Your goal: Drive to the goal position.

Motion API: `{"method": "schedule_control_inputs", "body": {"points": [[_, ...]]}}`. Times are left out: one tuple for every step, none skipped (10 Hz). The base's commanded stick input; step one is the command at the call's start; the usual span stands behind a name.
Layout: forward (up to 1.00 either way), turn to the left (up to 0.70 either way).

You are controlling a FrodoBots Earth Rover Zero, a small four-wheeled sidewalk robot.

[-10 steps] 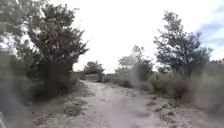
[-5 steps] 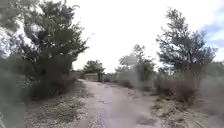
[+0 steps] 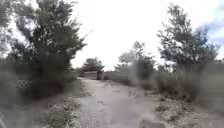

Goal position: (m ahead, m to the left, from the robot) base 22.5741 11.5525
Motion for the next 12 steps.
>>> {"method": "schedule_control_inputs", "body": {"points": [[0.45, 0.00], [0.45, 0.00], [0.45, 0.00], [0.45, 0.00], [0.45, 0.00], [0.45, 0.00], [0.45, 0.00], [0.45, 0.00], [0.45, 0.00], [0.45, 0.00], [0.45, 0.00], [0.45, 0.00]]}}
